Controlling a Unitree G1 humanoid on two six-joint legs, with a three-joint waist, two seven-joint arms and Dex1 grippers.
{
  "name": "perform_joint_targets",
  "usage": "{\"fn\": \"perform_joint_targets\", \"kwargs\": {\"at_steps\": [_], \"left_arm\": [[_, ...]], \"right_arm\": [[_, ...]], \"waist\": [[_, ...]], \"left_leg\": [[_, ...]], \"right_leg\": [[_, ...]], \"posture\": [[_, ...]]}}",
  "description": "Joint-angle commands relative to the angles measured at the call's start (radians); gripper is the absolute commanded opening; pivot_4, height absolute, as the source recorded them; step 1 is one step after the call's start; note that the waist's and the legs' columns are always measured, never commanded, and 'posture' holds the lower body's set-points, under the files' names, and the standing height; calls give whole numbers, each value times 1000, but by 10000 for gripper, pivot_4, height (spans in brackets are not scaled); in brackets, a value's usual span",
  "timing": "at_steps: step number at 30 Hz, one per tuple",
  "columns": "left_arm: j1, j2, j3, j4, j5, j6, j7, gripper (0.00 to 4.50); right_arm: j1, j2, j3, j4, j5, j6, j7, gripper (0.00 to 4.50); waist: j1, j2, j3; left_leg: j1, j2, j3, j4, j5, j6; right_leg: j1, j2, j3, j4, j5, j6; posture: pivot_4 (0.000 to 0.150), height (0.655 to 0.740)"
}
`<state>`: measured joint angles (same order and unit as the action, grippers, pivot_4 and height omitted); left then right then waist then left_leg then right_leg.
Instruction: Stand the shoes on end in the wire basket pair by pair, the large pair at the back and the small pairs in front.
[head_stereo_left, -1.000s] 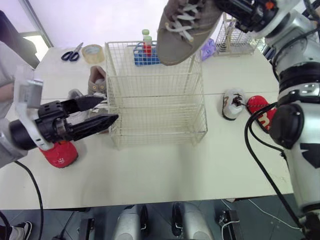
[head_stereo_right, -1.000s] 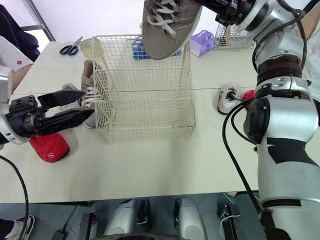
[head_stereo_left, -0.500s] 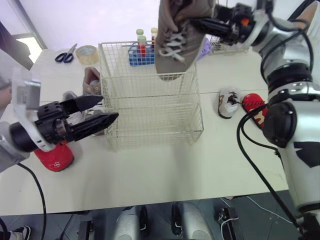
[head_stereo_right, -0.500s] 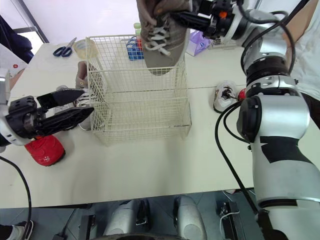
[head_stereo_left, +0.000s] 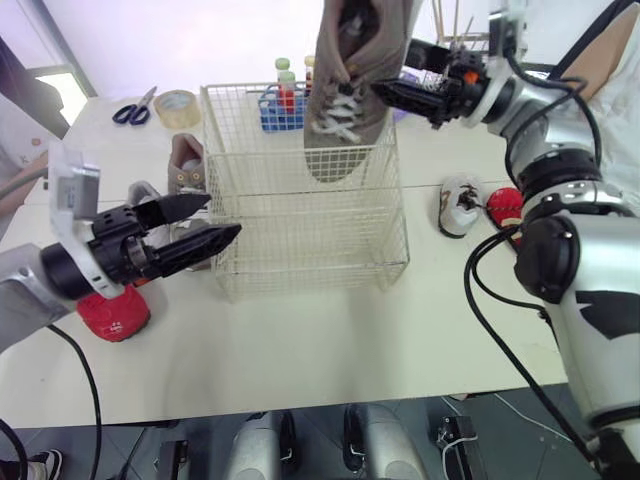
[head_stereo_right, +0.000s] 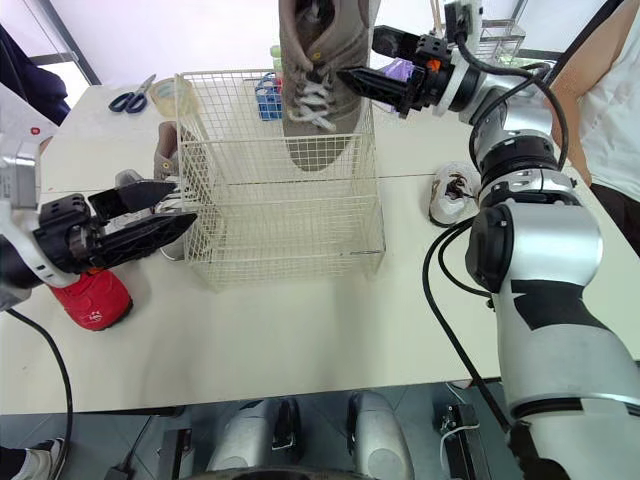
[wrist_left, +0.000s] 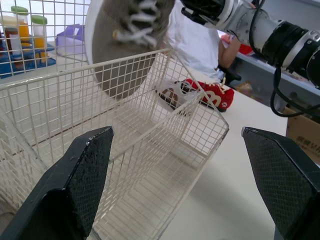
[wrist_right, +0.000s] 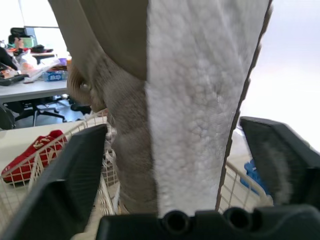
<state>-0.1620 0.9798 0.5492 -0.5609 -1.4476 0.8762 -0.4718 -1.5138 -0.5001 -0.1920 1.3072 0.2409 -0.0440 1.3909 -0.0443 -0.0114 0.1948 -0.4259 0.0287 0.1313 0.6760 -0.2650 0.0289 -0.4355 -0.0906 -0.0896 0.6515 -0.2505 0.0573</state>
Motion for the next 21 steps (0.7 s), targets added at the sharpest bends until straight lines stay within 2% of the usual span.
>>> {"fn": "perform_joint_targets", "kwargs": {"at_steps": [1, 9, 15, 21], "left_arm": [[-24, -5, -9, 8, 15, -27, -11, 42957], [-62, -26, -63, 26, 51, -36, -18, 42957], [-70, -28, -51, 30, 49, -37, -8, 42957], [-98, 29, 114, 149, -141, -18, 120, 43978]], "right_arm": [[-26, -43, -32, -27, 2, -19, -3, 44861], [-20, -78, -34, -60, -6, -34, 11, 44861], [2, -113, -45, -87, -6, -55, -32, 44861], [34, -193, -88, -188, 43, 42, -55, 44981]], "waist": [[0, 1, 0], [0, 1, 0], [1, 1, 0], [3, 1, 0]], "left_leg": [[0, 0, 0, 0, 0, 0], [0, 0, 0, 0, 0, 0], [0, 0, 0, 1, 0, 0], [0, 0, 0, 1, 0, 0]], "right_leg": [[0, 0, 0, 0, 0, 0], [1, 1, 0, 0, 0, 0], [1, 1, 0, 0, 0, 0], [1, 1, 0, 0, 0, 0]], "posture": [[1500, 7400], [1500, 7400], [1500, 7400], [1500, 7400]]}}
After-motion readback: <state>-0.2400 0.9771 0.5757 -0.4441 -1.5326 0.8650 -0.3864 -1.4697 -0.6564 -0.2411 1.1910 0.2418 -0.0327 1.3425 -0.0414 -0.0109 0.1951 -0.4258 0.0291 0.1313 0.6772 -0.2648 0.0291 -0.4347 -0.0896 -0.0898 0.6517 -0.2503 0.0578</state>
